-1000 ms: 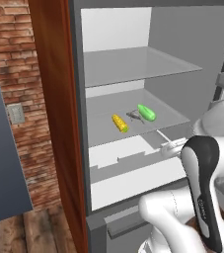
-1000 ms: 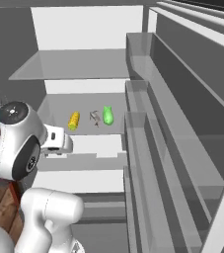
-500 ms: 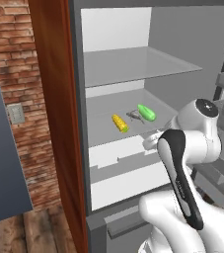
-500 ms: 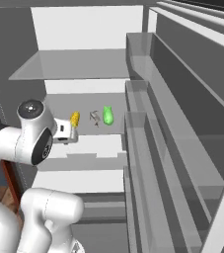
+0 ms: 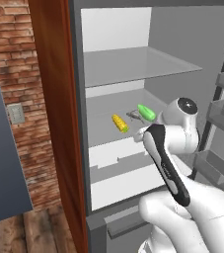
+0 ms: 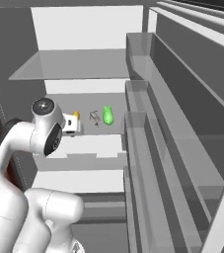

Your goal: Place one corn and one fish in each tupperware on the nearby counter, to pack two identical lunches.

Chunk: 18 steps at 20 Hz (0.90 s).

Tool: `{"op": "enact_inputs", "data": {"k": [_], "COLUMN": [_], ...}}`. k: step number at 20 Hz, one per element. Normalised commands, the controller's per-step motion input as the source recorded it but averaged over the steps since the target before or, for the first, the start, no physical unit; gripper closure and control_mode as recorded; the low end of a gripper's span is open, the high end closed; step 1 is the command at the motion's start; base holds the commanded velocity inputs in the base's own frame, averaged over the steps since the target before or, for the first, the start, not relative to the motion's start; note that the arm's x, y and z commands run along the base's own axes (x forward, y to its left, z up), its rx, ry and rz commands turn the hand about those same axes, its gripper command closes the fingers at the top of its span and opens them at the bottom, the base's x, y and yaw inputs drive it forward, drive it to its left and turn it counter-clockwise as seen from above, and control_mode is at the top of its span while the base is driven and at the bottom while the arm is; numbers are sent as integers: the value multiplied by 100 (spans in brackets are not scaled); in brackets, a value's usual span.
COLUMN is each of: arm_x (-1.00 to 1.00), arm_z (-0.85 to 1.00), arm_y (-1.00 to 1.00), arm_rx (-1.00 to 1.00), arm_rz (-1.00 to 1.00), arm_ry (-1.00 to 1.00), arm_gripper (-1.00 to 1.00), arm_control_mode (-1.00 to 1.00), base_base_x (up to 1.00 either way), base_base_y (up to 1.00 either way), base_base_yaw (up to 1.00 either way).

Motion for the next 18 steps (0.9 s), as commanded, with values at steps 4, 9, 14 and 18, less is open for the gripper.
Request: {"op": "enact_inputs", "data": {"k": [4, 9, 14, 18], "arm_x": [71, 70, 65, 67], "arm_z": [0, -13, -30, -8], "arm_y": [11, 17, 19, 10], "arm_rx": [0, 0, 0, 0], "arm_rz": [0, 0, 0, 0], "arm_ry": [0, 0, 0, 0], "arm_gripper": [-100, -100, -100, -100], "arm_control_mode": [-100, -100, -100, -100], "base_base_x": [0, 0, 0, 0], "base_base_y": [0, 0, 0, 0], "base_base_yaw": [0, 0, 0, 0]}}
